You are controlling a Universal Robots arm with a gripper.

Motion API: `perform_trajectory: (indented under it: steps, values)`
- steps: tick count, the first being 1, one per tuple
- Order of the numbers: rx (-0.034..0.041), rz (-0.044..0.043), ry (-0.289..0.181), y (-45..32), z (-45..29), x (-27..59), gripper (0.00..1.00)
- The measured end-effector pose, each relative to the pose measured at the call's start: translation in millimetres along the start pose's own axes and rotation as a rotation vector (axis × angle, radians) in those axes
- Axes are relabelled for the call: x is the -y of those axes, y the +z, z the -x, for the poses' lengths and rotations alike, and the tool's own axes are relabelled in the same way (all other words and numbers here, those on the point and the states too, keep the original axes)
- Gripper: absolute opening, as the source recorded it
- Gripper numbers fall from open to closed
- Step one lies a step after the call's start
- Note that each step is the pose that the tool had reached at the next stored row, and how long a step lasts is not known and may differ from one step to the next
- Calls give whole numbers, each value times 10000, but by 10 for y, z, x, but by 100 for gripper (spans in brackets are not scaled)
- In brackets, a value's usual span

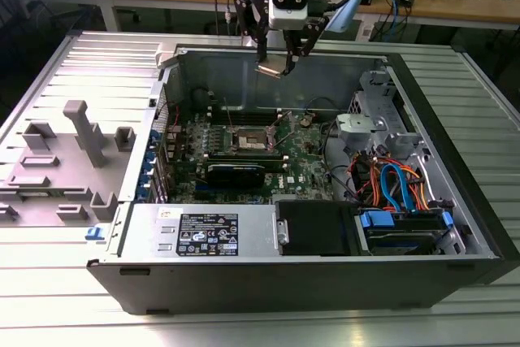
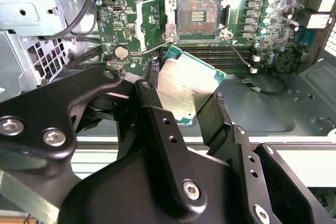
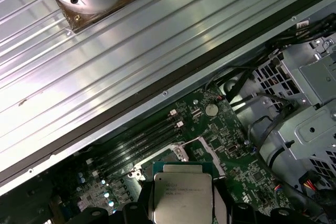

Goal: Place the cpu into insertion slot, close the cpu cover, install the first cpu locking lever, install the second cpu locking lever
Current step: 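Place the cpu into insertion slot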

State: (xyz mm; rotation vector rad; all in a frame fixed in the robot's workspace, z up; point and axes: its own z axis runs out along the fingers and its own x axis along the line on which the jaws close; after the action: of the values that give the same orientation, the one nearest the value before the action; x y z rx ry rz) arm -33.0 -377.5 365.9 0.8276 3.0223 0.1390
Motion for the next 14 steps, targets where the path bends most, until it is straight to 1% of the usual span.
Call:
perform_trajectory:
  steps: [6, 11, 14]
  values:
    - [7, 2, 85, 1, 0, 0, 55]
    - [51, 11, 590, 6, 0, 0, 55]
    - [61, 12, 700, 6, 0, 1, 55]
